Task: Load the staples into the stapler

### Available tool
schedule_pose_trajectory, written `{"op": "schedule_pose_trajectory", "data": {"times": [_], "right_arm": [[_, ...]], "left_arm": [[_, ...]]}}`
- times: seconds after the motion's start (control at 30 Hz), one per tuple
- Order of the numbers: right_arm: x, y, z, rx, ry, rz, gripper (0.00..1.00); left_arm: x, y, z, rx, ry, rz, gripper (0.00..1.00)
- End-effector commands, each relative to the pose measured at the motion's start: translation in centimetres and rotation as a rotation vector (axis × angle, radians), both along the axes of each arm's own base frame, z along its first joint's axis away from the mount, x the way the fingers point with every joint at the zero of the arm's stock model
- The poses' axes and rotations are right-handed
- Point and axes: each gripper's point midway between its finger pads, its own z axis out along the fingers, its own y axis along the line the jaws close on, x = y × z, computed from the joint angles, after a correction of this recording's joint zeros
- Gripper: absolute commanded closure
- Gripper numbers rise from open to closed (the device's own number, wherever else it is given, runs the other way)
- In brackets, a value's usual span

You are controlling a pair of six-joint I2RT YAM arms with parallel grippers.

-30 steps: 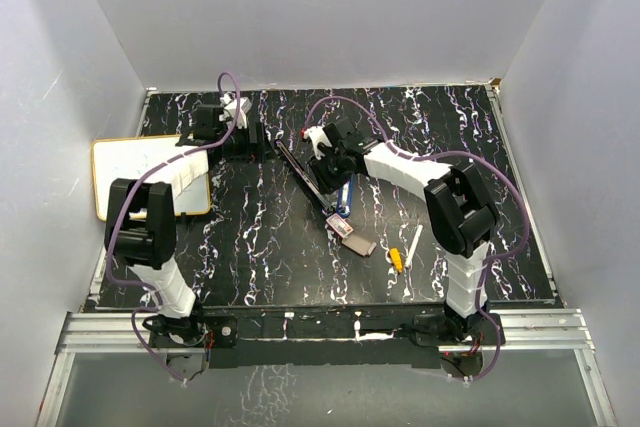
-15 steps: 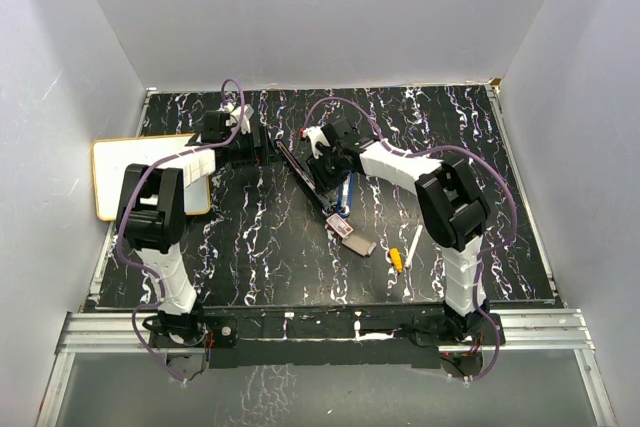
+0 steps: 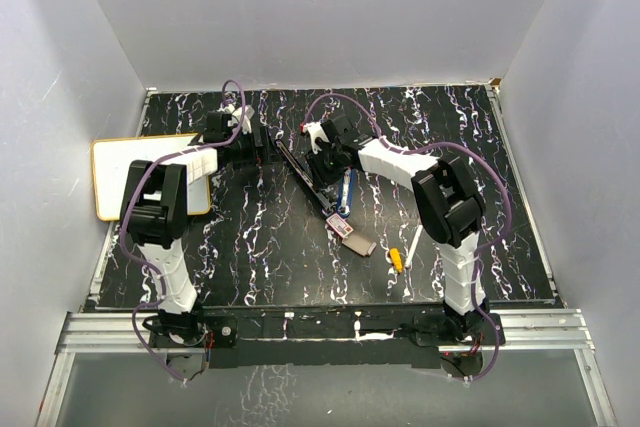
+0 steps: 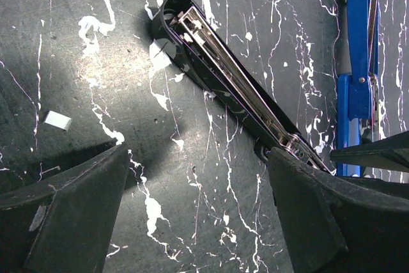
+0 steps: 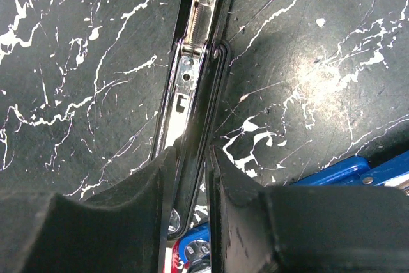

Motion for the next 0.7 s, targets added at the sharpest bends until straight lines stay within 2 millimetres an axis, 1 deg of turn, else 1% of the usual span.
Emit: {"op": "schedule_pose_trajectory", "data": {"times": [0.0, 0.13, 0.27, 0.37, 0.43, 0.5, 0.67], "right_arm": [[1.8, 0.7, 0.8, 0.023, -0.047, -0.018, 0.73], [1.7, 0.2, 0.3, 0.003, -0.044, -0.027, 0.74], [1.5, -0.2, 0.0, -0.014, -0.049, -0.031, 0.75], [1.3, -0.5, -0.5, -0.029, -0.047, -0.030, 0.76], [1.2, -0.8, -0.9, -0.038, -0.042, -0.033, 0.76], [1.1, -1.0, -1.3, -0.047, -0.037, -0.035, 0.77], [0.9, -1.4, -2.2, -0.063, -0.038, -0.041, 0.78]], "left_arm": [[1.3, -0.5, 1.9, -0.025, -0.042, -0.005, 0.12], [1.7, -0.5, 1.6, -0.026, -0.036, 0.008, 0.11], [2.9, 0.0, 1.4, -0.027, -0.042, 0.044, 0.10], [3.9, 0.0, 1.0, -0.029, -0.046, 0.053, 0.10], [4.5, -0.2, 0.5, -0.033, -0.043, 0.049, 0.10], [5.0, -0.8, 0.2, -0.063, -0.028, 0.026, 0.10], [6.4, -2.2, -0.2, -0.137, -0.021, 0.000, 0.12]]}}
